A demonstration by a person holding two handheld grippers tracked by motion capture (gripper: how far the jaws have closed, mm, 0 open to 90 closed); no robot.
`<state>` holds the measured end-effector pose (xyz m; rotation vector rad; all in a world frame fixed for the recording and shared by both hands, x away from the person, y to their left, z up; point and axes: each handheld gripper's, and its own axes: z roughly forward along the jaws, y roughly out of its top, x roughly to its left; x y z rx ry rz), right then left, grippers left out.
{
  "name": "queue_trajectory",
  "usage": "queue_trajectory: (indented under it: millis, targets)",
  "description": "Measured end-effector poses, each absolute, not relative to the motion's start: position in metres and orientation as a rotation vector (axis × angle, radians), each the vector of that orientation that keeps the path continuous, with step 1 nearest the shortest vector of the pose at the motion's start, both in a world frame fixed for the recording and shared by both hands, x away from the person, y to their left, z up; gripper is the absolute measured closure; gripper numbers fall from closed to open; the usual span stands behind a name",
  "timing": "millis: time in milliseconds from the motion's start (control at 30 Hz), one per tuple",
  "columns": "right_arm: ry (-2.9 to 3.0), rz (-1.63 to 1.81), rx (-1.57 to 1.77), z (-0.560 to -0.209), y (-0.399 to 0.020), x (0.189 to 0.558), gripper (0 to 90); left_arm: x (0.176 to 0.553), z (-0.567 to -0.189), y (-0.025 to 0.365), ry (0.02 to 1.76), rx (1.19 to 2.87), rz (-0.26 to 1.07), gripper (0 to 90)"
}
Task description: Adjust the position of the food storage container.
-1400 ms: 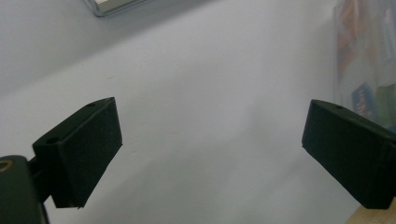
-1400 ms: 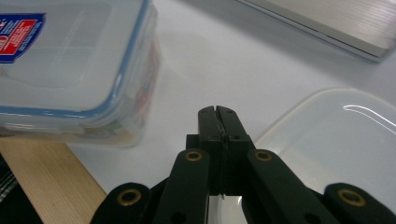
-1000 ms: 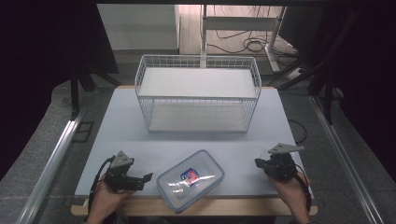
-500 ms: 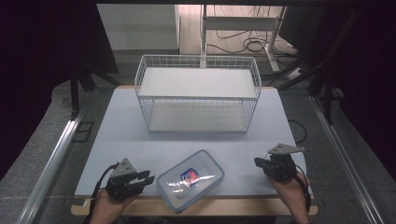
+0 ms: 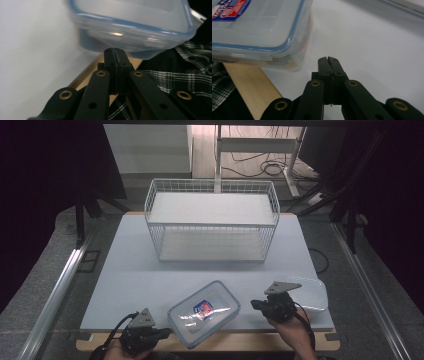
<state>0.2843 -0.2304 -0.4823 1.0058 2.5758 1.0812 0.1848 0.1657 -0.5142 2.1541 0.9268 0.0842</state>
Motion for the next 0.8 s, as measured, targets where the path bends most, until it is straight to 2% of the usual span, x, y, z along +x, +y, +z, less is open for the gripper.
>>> queue_trajectory:
  millis: [267, 700, 800]
  targets:
    - [2.647, 1.105, 0.928, -0.492, -0.214, 0.282, 89.1, 0.191, -0.516, 0.163, 0.970, 2.105, 0.068, 89.7]
    - [2.653, 1.131, 0.957, -0.495, -0.217, 0.287, 89.6, 0.210, -0.515, 0.153, 1.014, 2.094, 0.124, 89.1]
    - [2.621, 1.024, 0.960, -0.496, -0.211, 0.286, 89.6, 0.214, -0.516, 0.153, 1.035, 2.089, 0.128, 88.0]
